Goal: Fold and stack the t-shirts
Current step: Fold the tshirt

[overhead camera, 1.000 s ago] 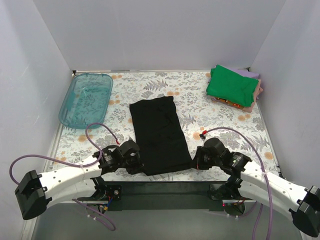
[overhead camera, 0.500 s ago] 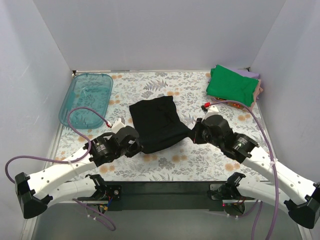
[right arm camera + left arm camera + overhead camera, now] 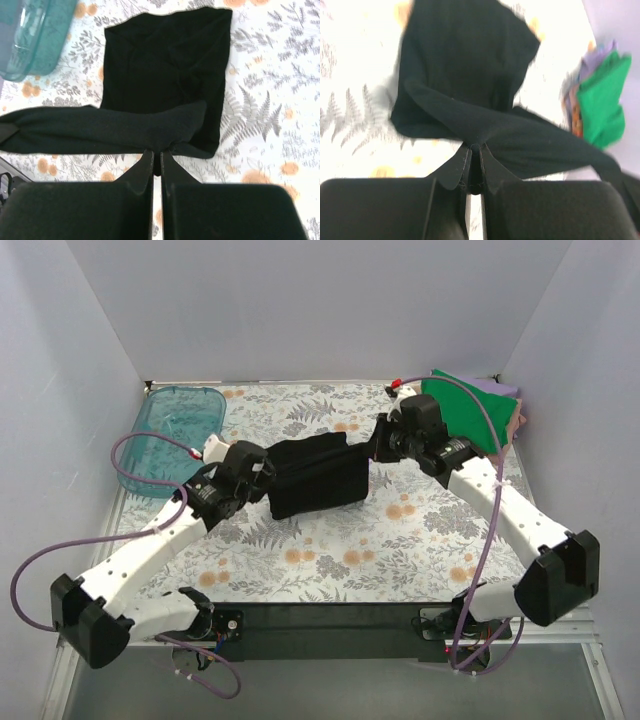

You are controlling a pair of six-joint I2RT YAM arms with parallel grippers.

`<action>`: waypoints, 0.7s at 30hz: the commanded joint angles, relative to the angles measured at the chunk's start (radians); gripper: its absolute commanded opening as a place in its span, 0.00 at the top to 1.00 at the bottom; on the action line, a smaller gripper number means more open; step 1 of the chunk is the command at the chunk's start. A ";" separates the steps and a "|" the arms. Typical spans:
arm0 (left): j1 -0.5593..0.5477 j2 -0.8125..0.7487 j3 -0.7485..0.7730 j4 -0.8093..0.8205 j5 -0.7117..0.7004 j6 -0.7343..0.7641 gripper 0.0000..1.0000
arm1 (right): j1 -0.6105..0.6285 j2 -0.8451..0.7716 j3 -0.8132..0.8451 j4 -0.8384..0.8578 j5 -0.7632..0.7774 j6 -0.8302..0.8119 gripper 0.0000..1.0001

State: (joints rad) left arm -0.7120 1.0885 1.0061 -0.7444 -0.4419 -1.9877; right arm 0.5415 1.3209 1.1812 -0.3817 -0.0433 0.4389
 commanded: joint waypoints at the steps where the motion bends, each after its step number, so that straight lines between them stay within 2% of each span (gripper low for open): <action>1: 0.123 0.082 0.063 0.065 0.017 0.079 1.00 | -0.063 0.067 0.106 0.076 -0.075 -0.069 0.99; 6: 0.241 0.250 0.157 0.138 0.048 0.162 1.00 | -0.123 0.262 0.248 0.099 -0.170 -0.091 0.99; 11: 0.351 0.428 0.242 0.211 0.172 0.236 1.00 | -0.152 0.444 0.376 0.101 -0.181 -0.103 0.99; 21: 0.467 0.760 0.385 0.250 0.290 0.277 1.00 | -0.193 0.797 0.610 0.104 -0.234 -0.126 0.99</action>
State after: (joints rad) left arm -0.2859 1.8023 1.3350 -0.4847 -0.1593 -1.7626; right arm 0.3824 2.0693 1.7180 -0.3042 -0.2977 0.3420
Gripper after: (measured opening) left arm 0.042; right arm 0.041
